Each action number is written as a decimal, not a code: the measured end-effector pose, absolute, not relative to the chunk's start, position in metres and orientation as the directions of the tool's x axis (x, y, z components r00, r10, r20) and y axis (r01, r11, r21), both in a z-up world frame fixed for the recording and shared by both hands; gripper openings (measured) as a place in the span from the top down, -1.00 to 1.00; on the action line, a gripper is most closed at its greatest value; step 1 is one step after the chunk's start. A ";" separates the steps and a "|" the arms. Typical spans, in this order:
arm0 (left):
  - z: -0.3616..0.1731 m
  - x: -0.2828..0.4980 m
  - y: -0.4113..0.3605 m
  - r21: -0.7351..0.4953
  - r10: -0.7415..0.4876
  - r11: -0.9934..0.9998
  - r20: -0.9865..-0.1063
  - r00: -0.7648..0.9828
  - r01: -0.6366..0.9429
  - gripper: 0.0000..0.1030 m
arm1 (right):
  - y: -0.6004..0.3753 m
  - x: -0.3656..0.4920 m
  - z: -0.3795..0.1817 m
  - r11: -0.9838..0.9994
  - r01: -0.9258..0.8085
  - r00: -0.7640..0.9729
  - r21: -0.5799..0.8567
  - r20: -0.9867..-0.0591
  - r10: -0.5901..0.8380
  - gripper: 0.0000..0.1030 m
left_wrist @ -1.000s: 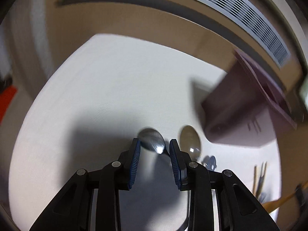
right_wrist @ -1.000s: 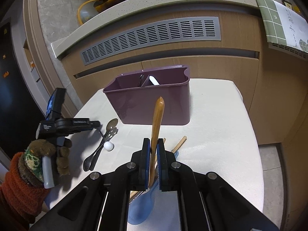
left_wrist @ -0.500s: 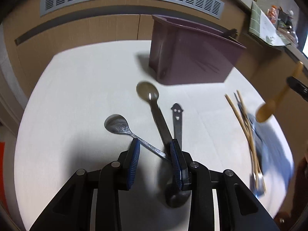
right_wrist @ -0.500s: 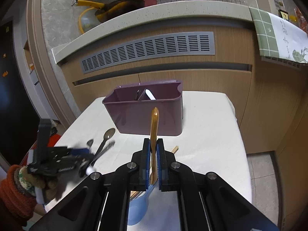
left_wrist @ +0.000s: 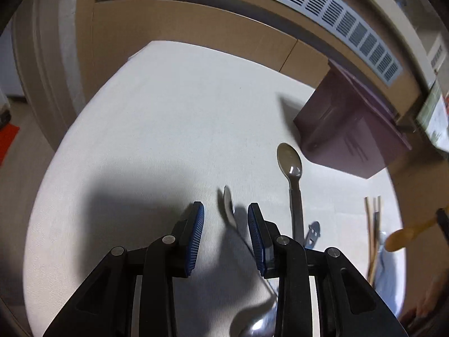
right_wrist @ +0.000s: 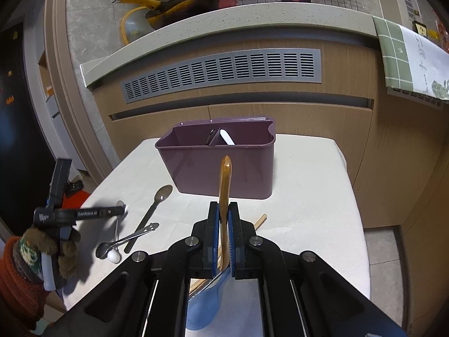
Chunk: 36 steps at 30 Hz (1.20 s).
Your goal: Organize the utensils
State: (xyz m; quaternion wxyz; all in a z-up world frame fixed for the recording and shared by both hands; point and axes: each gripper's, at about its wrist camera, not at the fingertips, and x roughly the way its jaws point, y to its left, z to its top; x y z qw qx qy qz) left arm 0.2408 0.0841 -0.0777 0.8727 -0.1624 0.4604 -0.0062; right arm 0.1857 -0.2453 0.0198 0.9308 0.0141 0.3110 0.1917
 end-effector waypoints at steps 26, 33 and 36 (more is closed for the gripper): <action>0.020 0.188 0.020 -0.257 -0.276 0.955 -0.579 0.767 0.150 0.94 | -0.239 0.182 0.035 0.917 -0.372 0.749 0.142 -0.538 0.387 0.90; 0.035 0.186 0.012 -0.262 -0.303 0.947 -0.541 0.784 0.186 0.94 | -0.239 0.185 0.036 0.918 -0.368 0.745 0.149 -0.543 0.387 0.90; 0.048 0.187 0.010 -0.263 -0.310 0.944 -0.516 0.799 0.197 0.94 | -0.241 0.189 0.039 0.917 -0.362 0.744 0.165 -0.543 0.391 0.90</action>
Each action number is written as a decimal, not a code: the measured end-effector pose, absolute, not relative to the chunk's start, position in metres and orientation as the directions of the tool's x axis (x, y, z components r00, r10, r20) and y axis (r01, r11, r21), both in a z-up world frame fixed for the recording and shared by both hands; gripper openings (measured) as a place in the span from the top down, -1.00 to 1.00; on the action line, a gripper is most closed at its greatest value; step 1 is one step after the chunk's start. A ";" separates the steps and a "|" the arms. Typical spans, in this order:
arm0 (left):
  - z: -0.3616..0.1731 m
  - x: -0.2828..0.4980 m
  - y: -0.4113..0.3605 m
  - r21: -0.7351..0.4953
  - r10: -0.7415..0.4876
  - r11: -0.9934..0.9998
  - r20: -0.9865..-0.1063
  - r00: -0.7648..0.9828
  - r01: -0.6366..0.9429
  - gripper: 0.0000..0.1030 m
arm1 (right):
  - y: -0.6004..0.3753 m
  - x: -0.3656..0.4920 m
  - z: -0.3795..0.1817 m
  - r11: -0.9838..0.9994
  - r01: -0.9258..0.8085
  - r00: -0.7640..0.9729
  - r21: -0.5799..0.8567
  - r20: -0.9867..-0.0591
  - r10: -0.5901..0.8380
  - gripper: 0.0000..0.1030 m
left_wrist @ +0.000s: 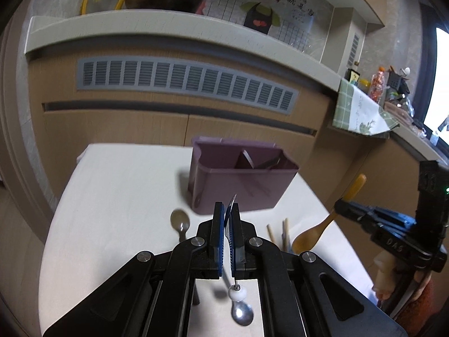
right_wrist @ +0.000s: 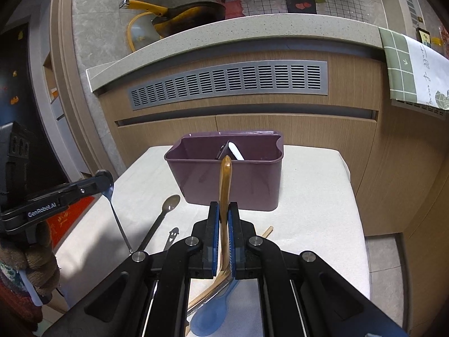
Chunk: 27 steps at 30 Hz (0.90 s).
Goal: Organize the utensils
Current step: 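Drop the wooden spoon and metal utensil into the maroon caddy with both tools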
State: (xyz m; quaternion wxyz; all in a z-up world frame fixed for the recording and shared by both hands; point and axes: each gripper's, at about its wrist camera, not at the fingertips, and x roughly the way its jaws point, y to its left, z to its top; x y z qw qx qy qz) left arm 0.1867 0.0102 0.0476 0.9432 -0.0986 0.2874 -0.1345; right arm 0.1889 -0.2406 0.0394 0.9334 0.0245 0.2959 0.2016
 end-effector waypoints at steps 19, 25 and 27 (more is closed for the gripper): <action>0.170 0.274 0.004 -0.249 -0.252 0.948 -0.203 0.946 0.199 0.94 | -0.224 0.263 0.157 0.944 -0.327 0.877 0.037 -0.361 0.317 0.90; 0.131 0.301 -0.009 -0.259 -0.282 0.943 -0.280 0.918 0.211 0.94 | -0.214 0.295 0.113 0.940 -0.338 0.828 0.051 -0.459 0.323 0.90; 0.113 0.317 -0.010 -0.300 -0.319 0.927 -0.309 0.896 0.226 0.88 | -0.209 0.306 0.097 0.935 -0.351 0.796 0.047 -0.511 0.324 0.89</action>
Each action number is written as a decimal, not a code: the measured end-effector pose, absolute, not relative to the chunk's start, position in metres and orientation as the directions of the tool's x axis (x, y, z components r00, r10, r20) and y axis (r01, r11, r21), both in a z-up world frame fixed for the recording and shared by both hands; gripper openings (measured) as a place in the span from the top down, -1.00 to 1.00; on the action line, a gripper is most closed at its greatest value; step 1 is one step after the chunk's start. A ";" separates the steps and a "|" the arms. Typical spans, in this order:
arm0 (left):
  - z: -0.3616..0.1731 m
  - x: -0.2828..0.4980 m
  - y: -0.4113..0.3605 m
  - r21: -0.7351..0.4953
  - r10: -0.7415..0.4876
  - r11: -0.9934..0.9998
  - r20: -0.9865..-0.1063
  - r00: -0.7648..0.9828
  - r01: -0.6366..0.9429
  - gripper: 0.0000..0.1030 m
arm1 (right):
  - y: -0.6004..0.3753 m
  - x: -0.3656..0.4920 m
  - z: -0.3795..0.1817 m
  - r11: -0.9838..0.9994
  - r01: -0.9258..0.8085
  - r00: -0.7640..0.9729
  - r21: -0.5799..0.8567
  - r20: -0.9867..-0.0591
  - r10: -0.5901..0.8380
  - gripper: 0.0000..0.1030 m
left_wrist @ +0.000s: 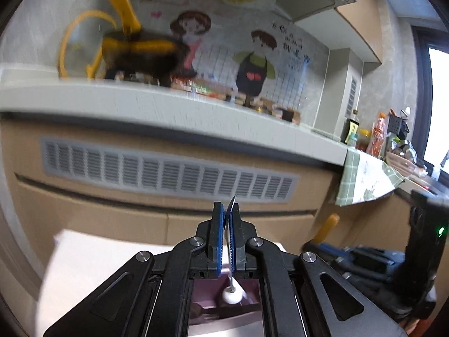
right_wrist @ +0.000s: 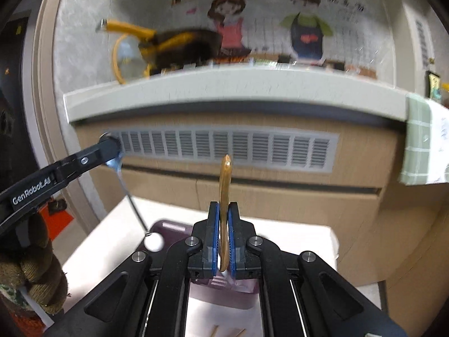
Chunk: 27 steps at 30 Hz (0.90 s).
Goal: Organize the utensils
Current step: 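Drop the wooden spoon and metal utensil into the maroon caddy with both tools, then grasp the blue plastic spoon by its handle with the right tool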
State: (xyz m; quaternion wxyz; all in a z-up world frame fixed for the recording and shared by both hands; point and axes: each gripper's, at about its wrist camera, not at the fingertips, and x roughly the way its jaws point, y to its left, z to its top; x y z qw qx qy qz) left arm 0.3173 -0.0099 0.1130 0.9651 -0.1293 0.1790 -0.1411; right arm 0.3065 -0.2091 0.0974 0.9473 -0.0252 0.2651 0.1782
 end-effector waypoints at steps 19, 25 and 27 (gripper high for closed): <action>0.020 0.241 0.012 -0.311 -0.307 0.937 -0.523 0.795 0.157 0.29 | -0.258 0.242 0.030 0.957 -0.256 0.714 0.137 -0.641 0.282 0.71; -0.032 0.197 0.013 -0.298 -0.239 0.954 -0.676 0.697 0.038 0.29 | -0.241 0.204 -0.028 0.960 -0.274 0.639 0.053 -0.736 0.222 0.69; -0.039 0.188 0.017 -0.272 -0.212 0.962 -0.705 0.677 0.017 0.29 | -0.235 0.196 -0.040 0.958 -0.287 0.622 0.022 -0.756 0.204 0.69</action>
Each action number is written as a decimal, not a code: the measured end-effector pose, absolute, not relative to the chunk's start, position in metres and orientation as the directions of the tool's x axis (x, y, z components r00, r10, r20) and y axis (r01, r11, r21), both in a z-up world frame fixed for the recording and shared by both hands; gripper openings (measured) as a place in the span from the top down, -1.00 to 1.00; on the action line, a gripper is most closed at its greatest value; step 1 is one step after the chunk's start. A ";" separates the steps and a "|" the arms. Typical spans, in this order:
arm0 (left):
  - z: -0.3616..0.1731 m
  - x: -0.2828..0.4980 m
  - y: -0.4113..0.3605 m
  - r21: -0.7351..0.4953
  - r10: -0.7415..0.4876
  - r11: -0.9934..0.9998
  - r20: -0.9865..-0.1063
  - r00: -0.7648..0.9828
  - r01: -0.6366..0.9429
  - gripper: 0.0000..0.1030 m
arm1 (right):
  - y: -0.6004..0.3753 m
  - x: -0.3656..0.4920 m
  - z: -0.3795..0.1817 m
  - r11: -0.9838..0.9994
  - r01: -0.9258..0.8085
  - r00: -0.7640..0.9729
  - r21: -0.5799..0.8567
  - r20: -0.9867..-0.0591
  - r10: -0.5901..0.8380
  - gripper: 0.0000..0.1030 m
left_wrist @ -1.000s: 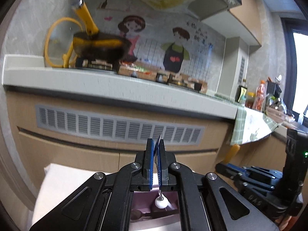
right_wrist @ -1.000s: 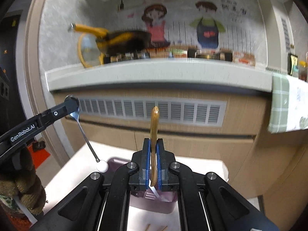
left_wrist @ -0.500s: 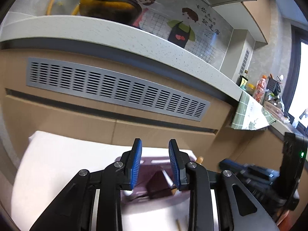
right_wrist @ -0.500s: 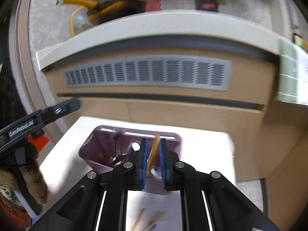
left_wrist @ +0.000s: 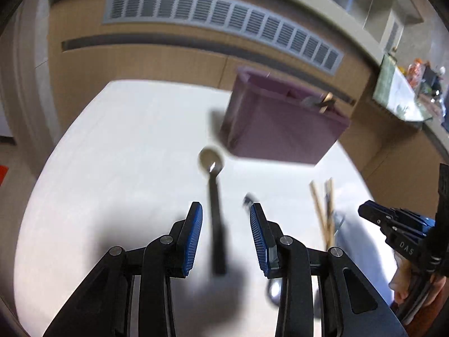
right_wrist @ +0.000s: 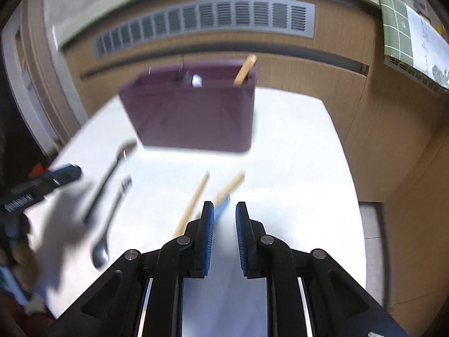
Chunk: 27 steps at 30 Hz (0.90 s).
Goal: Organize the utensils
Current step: 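Grasp the blue plastic spoon by its handle with the right tool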
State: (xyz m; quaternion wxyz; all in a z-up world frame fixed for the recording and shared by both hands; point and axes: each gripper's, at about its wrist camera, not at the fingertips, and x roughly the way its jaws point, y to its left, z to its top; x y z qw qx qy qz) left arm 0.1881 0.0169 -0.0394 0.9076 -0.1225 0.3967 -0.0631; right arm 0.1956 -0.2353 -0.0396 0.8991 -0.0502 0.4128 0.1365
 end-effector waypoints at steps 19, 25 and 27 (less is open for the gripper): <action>-0.059 0.189 0.010 -0.244 -0.211 0.970 -0.775 0.596 0.027 0.29 | -0.220 0.200 -0.058 0.933 -0.336 0.502 0.127 -0.815 0.291 0.69; -0.062 0.189 0.013 -0.244 -0.212 0.969 -0.783 0.585 0.025 0.29 | -0.218 0.201 -0.062 0.937 -0.340 0.500 0.081 -0.828 0.253 0.67; -0.063 0.189 0.014 -0.241 -0.207 0.970 -0.788 0.580 0.020 0.29 | -0.226 0.199 -0.062 0.937 -0.336 0.498 0.096 -0.826 0.263 0.67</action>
